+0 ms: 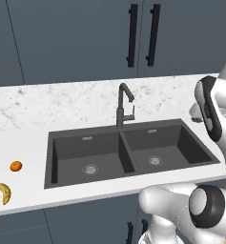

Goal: Put the colander in the sink, put the banana, tangerine in the colander, and turn on the sink faucet and pour water over the colander.

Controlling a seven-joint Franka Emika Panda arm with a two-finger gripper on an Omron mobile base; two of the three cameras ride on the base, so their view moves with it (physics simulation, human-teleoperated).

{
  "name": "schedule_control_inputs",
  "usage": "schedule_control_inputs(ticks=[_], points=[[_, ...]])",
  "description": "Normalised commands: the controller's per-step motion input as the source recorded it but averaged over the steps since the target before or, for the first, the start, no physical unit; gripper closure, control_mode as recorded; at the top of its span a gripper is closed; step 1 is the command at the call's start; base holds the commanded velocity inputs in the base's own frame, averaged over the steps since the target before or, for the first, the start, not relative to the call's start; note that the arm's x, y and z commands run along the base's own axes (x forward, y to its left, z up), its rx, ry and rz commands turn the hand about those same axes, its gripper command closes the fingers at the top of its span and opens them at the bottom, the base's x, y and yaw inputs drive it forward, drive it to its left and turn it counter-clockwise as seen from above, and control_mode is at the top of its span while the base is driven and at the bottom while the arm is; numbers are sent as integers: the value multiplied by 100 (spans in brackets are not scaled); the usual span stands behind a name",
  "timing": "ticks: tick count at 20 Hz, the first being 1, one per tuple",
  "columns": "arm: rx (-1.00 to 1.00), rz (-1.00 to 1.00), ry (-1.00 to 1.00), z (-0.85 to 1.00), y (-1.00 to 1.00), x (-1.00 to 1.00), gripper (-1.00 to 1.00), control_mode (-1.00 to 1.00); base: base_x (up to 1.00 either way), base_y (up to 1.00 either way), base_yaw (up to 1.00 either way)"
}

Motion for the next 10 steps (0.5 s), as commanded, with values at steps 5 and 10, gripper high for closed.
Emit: schedule_control_inputs(ticks=[5,10], points=[[0,0,0,-8,-98,0,-100,-100,0,0,0],[0,0,0,-18,-82,0,-100,-100,0,0,0]])
